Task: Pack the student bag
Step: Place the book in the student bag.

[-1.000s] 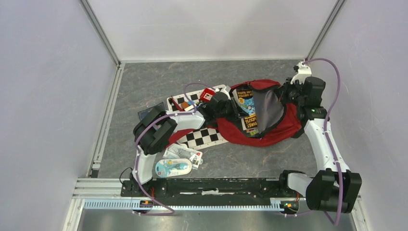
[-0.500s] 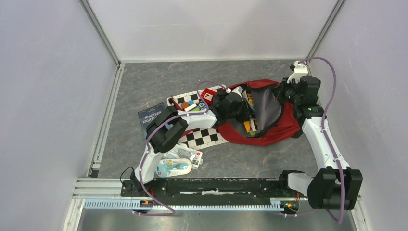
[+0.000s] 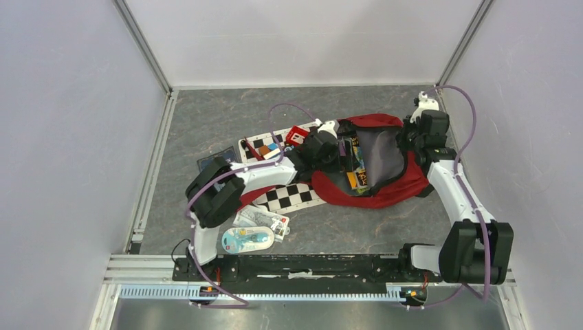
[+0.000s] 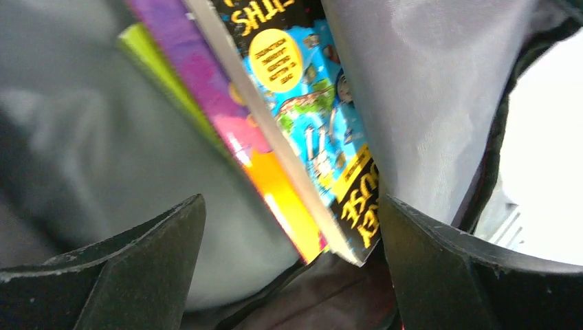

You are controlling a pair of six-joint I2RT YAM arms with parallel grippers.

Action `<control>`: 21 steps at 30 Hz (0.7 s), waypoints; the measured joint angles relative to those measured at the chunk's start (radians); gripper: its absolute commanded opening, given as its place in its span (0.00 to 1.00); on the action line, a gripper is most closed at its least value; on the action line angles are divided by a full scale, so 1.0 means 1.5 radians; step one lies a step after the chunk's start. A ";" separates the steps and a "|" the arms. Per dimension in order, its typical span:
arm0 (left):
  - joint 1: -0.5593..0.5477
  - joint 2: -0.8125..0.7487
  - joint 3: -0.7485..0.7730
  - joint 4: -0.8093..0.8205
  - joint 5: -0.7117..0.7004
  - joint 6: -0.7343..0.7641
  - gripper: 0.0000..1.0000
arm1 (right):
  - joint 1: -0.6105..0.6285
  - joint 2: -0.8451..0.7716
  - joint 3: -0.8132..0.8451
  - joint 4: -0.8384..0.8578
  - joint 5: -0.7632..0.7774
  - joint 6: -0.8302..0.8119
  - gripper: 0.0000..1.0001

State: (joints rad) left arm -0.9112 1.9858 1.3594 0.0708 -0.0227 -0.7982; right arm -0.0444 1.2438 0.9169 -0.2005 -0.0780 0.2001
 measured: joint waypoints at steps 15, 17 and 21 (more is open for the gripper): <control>0.170 -0.316 -0.227 -0.148 -0.046 0.142 1.00 | 0.007 -0.003 -0.032 -0.063 0.078 -0.025 0.98; 0.224 -0.348 -0.249 -0.182 -0.034 0.158 1.00 | 0.026 -0.035 -0.032 -0.065 0.100 -0.028 0.98; 0.321 -0.414 -0.260 -0.283 -0.026 0.201 1.00 | 0.123 -0.091 -0.032 -0.063 0.140 -0.029 0.98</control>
State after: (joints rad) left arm -0.4301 1.3651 0.9688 -0.3542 -0.0616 -0.4965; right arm 0.1406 1.1072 0.8684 -0.2951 0.1322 0.1570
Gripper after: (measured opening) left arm 0.993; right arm 0.979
